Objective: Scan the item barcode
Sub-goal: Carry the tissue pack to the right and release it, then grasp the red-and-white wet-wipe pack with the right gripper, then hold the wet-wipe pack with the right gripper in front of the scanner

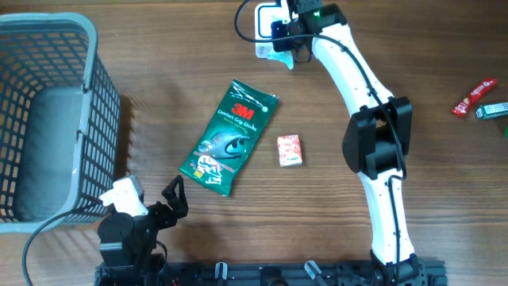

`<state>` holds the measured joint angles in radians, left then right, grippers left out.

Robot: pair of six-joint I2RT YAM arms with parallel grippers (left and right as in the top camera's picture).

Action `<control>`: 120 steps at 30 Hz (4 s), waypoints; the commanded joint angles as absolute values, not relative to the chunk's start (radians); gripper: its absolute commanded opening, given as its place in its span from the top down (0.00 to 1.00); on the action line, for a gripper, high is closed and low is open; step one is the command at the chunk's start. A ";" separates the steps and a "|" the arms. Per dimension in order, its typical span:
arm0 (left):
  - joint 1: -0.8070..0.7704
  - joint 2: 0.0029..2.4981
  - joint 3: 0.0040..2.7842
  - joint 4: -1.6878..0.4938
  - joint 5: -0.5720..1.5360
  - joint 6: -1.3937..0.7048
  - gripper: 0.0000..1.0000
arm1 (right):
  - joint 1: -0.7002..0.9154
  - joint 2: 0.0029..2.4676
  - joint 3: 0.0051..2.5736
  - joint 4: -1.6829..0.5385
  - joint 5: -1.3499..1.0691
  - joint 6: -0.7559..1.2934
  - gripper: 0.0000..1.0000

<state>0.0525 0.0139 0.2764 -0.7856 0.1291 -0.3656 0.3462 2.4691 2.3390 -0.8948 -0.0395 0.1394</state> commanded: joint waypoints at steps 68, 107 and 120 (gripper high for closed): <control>0.047 0.007 0.273 -0.783 0.138 -0.375 0.00 | 0.409 1.810 0.954 -0.583 -0.291 1.420 0.36; 0.047 0.007 0.273 -0.783 0.138 -0.375 0.00 | 0.105 1.619 0.961 0.025 -1.039 0.650 0.96; 0.047 0.007 0.273 -0.783 0.138 -0.375 0.00 | 0.284 2.061 1.559 0.274 -0.123 0.388 0.95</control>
